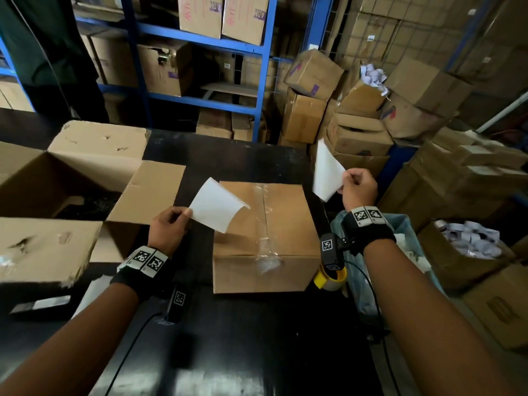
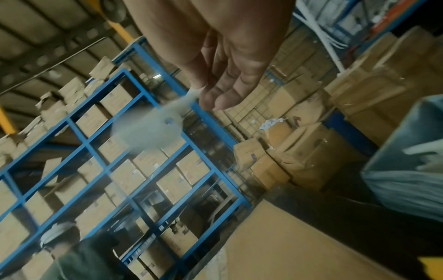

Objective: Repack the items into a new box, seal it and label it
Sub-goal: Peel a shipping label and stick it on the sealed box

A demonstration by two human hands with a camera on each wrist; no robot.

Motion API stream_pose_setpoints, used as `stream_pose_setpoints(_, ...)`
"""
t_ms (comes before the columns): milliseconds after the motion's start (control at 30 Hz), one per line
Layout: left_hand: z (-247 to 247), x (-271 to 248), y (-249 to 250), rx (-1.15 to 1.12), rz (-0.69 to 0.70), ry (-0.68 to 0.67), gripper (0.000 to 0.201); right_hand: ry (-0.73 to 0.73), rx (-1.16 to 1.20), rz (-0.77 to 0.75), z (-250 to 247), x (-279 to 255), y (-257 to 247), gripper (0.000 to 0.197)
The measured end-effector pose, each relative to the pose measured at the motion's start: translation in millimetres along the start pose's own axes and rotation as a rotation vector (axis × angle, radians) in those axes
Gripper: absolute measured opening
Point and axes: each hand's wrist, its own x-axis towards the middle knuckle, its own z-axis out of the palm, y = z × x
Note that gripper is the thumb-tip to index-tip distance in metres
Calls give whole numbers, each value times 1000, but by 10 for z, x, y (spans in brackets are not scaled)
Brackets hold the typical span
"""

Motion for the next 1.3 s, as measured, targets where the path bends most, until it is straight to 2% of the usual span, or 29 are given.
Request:
stream_pose_setpoints(67, 1, -191, -11, 14, 8, 43, 10, -43, -4, -1, -167, -67, 64, 5)
stream_pose_setpoints(167, 15, -528, -27, 26, 27, 84, 12, -205, -38, -21, -320, -285, 153, 13)
stream_pose_setpoints(267, 20, -857, -26, 43, 65, 113, 14, -418, -44, -21, -325, -709, 270, 24)
stream_pose_setpoints(433, -39, -1348, -52, 79, 108, 148, 12, -856, -109, -26, -153, -1620, 659, 24)
stream_pose_setpoints(533, -111, -1565, -115, 139, 105, 156, 16, -980, -206, 12, -47, -2017, 966, 17)
stream_pose_setpoints(633, -169, -1726, -194, 233, 124, 147, 17, -956, -301, 93, 22, -2223, 1193, 21)
stream_pose_setpoints(733, -192, -1853, -192, 273, 131, 129, 19, -961, -315, 167, 28, -2280, 1239, 7)
stream_pose_setpoints(767, -182, -1893, -167, 277, 134, 119, 19, -959, -320, 168, 29, -2278, 1240, 14)
stream_pose_setpoints(933, 44, -2050, -52, 308, 255, 89, 15, -883, -280, 16, -85, -2203, 767, 27)
stream_pose_setpoints(1033, 276, -2124, -26, 323, 371, -33, 17, -892, -13, 137, -186, -2142, 332, 36)
stream_pose_setpoints(1133, 504, -2193, -24, 380, 531, -146, 25, -907, 10, 114, -287, -2035, 90, 42)
stream_pose_setpoints(1233, 678, -2228, -28, 449, 632, -225, 25, -856, -53, -30, -340, -1952, 82, 25)
stream_pose_setpoints(1300, 744, -2215, -52, 469, 651, -238, 22, -805, -66, -61, -355, -1899, 116, 14)
